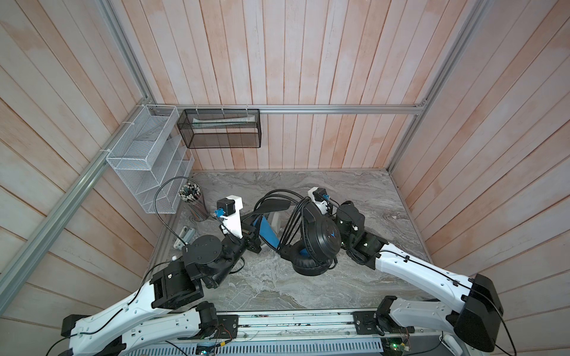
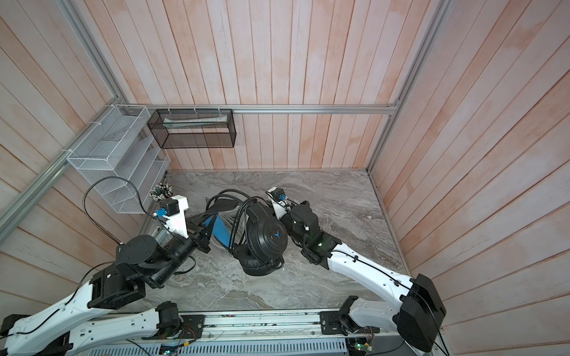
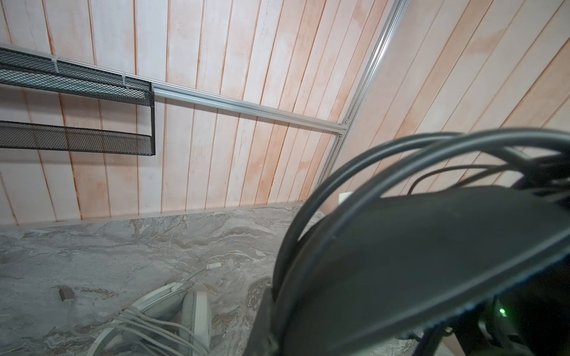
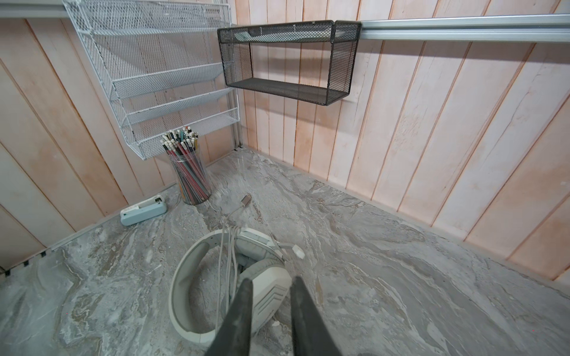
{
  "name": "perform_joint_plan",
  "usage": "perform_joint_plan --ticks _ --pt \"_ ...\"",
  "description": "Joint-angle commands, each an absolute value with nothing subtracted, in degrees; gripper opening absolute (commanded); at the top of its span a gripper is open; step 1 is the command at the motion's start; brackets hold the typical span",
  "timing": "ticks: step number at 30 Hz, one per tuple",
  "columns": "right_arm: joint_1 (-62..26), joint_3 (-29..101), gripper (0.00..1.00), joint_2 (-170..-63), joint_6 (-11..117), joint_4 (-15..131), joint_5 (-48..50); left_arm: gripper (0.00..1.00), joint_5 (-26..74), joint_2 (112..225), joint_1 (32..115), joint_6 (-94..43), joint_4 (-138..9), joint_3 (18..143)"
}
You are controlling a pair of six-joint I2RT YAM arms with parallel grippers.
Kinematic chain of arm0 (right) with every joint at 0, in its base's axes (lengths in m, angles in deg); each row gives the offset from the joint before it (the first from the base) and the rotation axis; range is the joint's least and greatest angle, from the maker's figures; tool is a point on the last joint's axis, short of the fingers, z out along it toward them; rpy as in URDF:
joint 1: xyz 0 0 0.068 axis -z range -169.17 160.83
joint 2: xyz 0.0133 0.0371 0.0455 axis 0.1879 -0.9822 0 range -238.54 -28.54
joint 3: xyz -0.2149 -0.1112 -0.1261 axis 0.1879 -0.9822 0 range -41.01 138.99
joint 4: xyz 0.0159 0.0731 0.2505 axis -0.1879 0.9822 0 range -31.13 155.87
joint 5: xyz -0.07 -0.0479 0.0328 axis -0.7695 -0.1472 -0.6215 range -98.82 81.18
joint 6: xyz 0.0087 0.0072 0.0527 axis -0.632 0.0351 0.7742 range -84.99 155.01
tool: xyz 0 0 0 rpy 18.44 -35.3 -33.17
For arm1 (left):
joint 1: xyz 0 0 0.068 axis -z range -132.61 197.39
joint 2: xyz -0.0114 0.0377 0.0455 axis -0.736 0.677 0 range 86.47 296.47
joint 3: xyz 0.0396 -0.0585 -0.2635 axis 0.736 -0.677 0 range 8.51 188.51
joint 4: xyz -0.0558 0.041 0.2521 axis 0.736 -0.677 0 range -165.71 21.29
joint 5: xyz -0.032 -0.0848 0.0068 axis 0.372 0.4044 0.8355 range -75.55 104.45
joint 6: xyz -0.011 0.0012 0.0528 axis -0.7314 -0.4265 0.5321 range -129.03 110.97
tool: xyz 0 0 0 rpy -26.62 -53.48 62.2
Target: Wrap the headphones
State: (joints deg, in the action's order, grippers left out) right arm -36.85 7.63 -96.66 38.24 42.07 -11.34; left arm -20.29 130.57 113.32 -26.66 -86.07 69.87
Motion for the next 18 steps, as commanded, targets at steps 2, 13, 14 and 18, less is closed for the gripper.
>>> perform_joint_plan --ticks 2,13,14,18 --pt "-36.5 5.4 0.32 -95.5 40.3 38.5 -9.1 0.0 -20.0 131.7 113.4 -30.1 -78.1 75.1" --pt "-36.2 0.6 0.4 -93.4 42.1 34.7 -5.5 0.0 -23.7 134.0 113.4 -30.5 -77.0 79.4" --pt "-36.2 -0.1 0.43 -92.9 42.3 34.3 -4.5 0.0 -24.1 134.2 113.4 -30.6 -77.1 79.7" --pt "-36.2 -1.6 0.51 -91.1 43.4 33.8 -3.1 0.0 -24.6 135.0 113.3 -30.9 -77.6 80.3"
